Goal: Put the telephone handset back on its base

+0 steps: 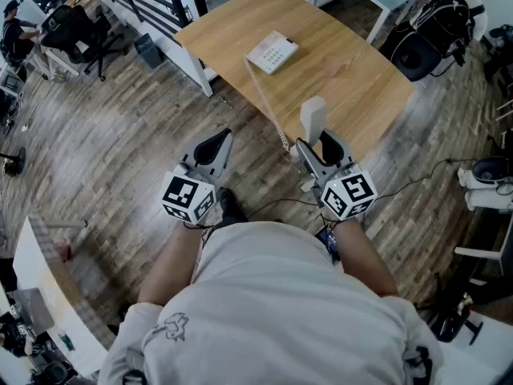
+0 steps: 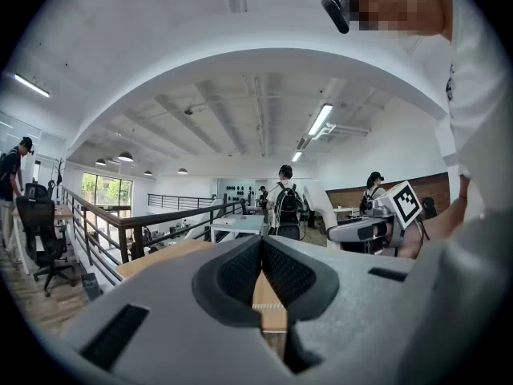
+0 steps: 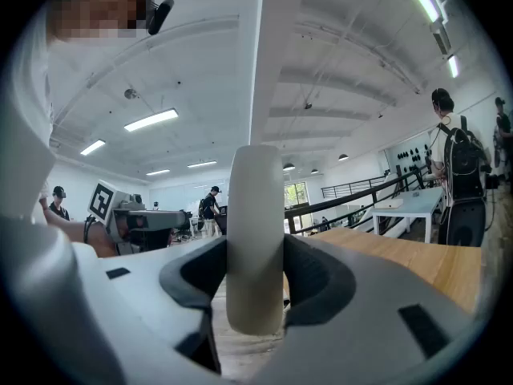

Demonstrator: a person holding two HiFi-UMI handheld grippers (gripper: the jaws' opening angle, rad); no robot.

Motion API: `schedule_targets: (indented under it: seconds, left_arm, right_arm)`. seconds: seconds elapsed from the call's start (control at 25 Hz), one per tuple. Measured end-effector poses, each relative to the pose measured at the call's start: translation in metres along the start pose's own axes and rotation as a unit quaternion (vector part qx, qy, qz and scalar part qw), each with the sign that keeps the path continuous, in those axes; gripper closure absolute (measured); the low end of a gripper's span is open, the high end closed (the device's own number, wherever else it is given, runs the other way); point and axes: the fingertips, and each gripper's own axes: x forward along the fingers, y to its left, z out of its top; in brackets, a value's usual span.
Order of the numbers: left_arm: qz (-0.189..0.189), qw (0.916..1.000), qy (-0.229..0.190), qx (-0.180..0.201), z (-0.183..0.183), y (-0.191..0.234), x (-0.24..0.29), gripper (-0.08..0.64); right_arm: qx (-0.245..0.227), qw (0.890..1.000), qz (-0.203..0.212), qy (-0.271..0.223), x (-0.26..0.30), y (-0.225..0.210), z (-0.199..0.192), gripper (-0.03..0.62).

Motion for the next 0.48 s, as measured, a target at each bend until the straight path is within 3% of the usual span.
schedule_targets:
  seconds: [0.48]
  left_arm:
    - [0.005,1.0,0.005,-0.006,-0.008,0.049,0.0,0.554]
  right_arm:
    - [-0.003,1.0,-0.008,0.01,0.042,-0.008,0.0,0.371]
